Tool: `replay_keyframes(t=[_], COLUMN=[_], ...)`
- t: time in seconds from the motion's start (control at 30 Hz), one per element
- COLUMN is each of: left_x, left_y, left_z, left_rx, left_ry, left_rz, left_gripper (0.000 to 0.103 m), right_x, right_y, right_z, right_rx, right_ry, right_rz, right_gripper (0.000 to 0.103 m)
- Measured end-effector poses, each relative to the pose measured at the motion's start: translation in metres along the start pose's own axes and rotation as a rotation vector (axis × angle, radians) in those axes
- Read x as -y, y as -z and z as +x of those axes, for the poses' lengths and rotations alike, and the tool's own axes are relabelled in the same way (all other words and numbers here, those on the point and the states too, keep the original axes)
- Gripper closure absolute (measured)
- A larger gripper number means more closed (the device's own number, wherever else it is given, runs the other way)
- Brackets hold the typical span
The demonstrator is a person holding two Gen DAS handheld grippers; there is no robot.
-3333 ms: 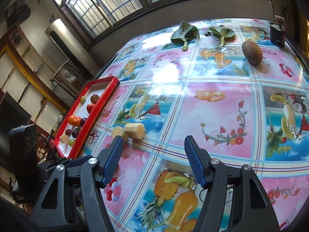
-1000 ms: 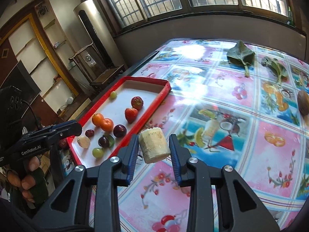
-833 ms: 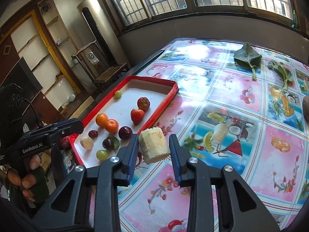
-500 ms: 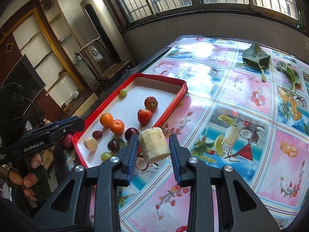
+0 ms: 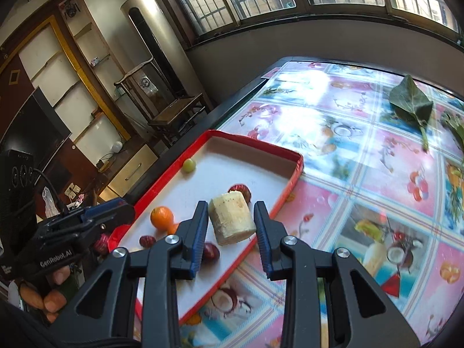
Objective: Organize fruits
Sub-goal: 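Carry the date and fruit piece into the tray and open both tools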
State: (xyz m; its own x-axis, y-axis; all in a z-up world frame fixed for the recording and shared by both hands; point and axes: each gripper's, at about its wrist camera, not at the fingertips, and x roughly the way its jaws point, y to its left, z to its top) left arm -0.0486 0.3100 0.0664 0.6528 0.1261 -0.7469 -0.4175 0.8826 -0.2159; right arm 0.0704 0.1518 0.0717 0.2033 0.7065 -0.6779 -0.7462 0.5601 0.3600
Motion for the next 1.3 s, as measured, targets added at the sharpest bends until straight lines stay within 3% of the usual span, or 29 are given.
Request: replay_keyframes(t=[0.27,0.57,1.13,1.23,1.3], left_x=[-0.004,-0.002,-0.003,-0.004,-0.004], left_y=[-0.009,-0.008,-0.007,-0.007,-0.007], left_z=[0.035,0.06,0.078,0.078,0.076], left_rx=[-0.047,-0.109,-0.195,-0.201,-0.199], left_ry=[-0.066,-0.135,-0.171,-0.171,-0.173], left_rz=[-0.016,0.01,0.03,0.026,0.019], left_gripper=[0.071,0.071,0.071,0.066,0.056], right_x=[0.008,0.013,0.014,0.013,0.014], right_y=[-0.03,-0.033,-0.035,-0.035,-0.035], right_z=[0.054,0.098,0.126,0.126,0.124], right_rx=[-0.044,-0.113,-0.161,-0.16,-0.155], right_ry=[0.04,0.054,0.072,0.075,0.072], right_rz=[0.015,0.002,-0.027,-0.026,-0.022], right_gripper=[0.069,0.069,0.069,0.069,0.068])
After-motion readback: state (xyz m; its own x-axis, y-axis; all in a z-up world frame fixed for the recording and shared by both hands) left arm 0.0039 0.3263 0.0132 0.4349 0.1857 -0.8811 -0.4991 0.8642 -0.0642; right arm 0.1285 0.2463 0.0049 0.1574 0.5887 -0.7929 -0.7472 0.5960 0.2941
